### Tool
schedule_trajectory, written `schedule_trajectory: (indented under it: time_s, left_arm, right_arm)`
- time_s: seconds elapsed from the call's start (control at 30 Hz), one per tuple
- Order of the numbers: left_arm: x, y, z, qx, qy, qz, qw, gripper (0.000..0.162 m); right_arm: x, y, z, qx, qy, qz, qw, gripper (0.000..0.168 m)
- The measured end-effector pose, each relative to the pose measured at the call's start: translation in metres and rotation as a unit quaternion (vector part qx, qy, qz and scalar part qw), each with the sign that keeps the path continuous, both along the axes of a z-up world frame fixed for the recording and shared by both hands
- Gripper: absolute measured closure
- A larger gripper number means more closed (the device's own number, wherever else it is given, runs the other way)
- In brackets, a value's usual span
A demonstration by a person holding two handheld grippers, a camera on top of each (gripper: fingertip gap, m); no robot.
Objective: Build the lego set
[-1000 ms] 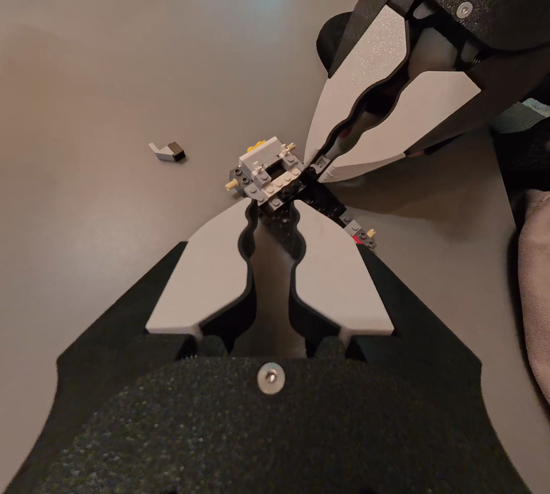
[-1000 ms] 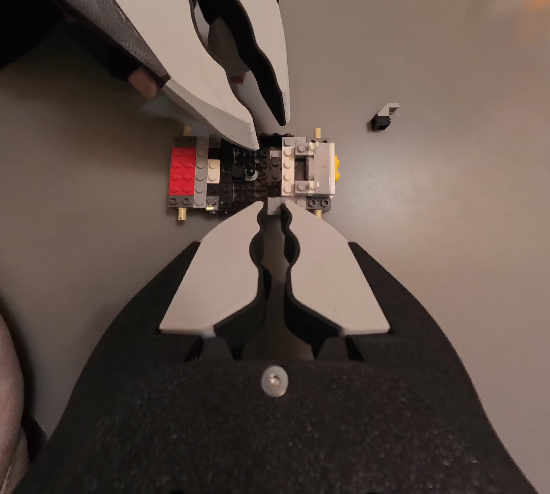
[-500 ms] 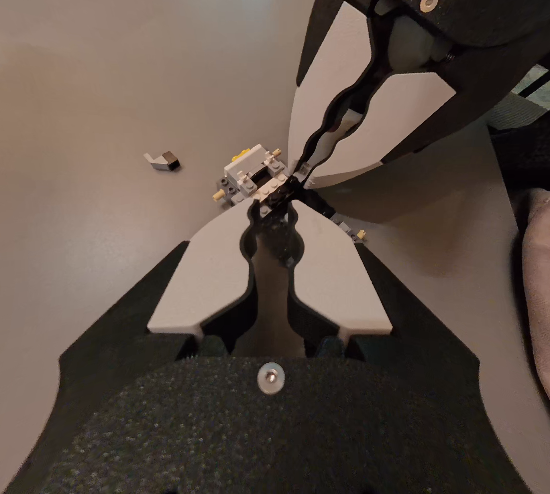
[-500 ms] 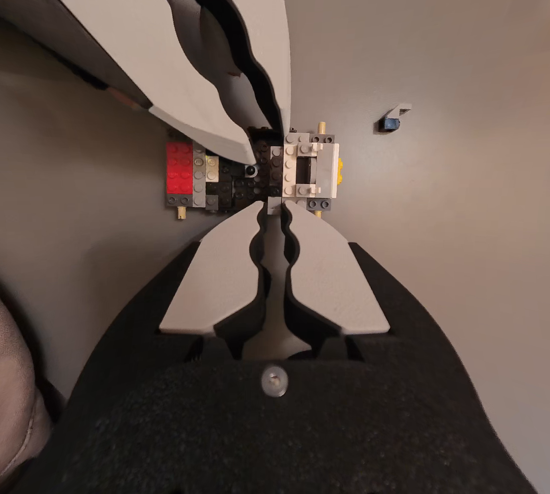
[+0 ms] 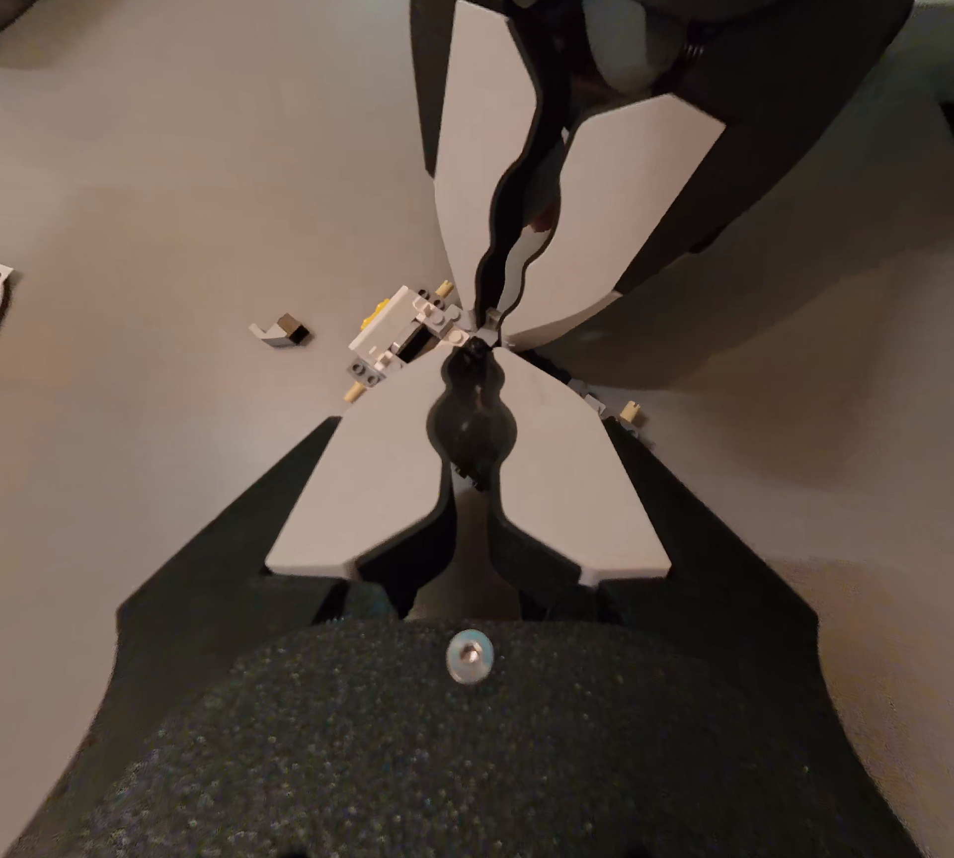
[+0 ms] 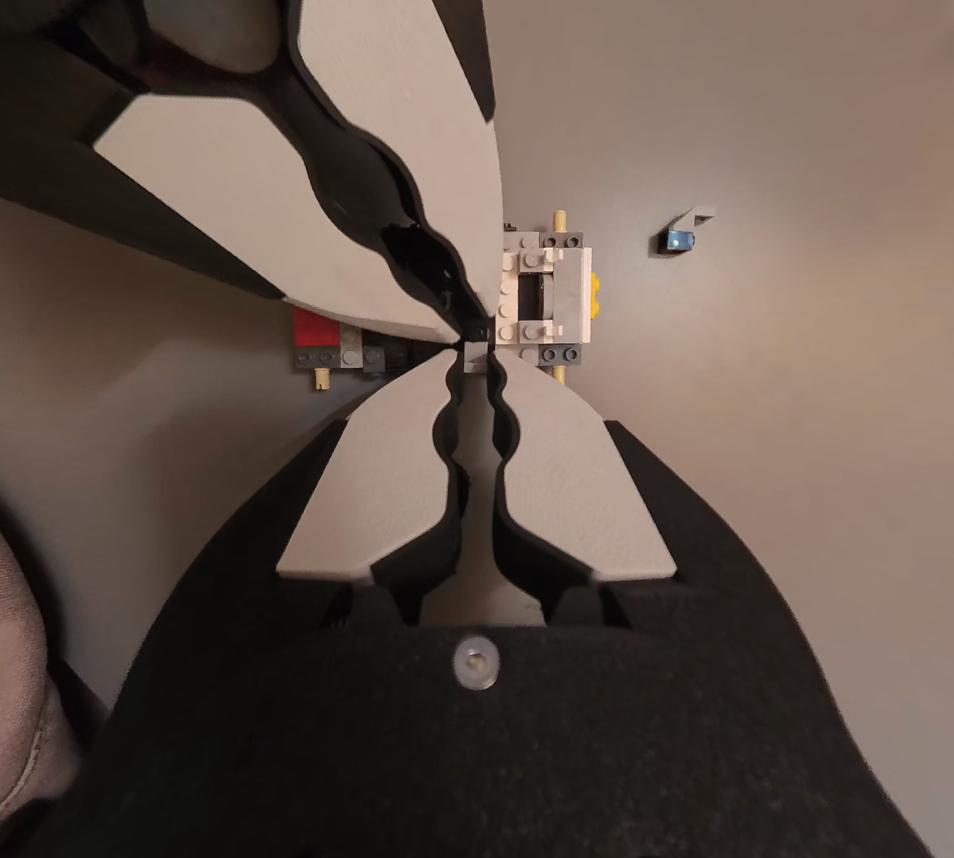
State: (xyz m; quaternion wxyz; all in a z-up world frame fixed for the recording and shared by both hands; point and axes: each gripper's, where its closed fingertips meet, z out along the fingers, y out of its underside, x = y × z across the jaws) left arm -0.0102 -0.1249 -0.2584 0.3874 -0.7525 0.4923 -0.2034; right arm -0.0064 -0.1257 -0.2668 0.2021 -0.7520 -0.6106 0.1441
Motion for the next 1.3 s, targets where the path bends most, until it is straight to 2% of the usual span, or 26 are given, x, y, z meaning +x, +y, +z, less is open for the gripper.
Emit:
schedule_trajectory:
  time_s: [0.3,0.6,0.83,1.1,1.3]
  left_arm:
    - [0.000,0.005,-0.002,0.036,0.034,-0.004,0.999,0.157]
    - [-0.001,0.007,-0.001,0.042,0.036,0.008,0.998,0.161]
    - [-0.001,0.008,-0.001,0.040,0.033,0.011,0.999,0.161]
    - [-0.005,0.008,0.000,0.040,0.035,0.010,0.999,0.149]
    - [-0.008,0.009,-0.003,0.031,0.040,0.011,0.999,0.148]
  right_arm:
    - [-0.001,0.005,0.000,0.005,0.001,0.008,1.000,0.161]
    - [-0.001,0.008,0.001,0.017,0.038,0.013,0.999,0.155]
    - [-0.001,0.010,0.002,0.038,0.050,0.031,0.998,0.160]
    - [-0.003,0.010,0.001,0.050,0.027,0.067,0.996,0.161]
    - [-0.003,0.011,0.001,0.032,0.010,0.068,0.997,0.161]
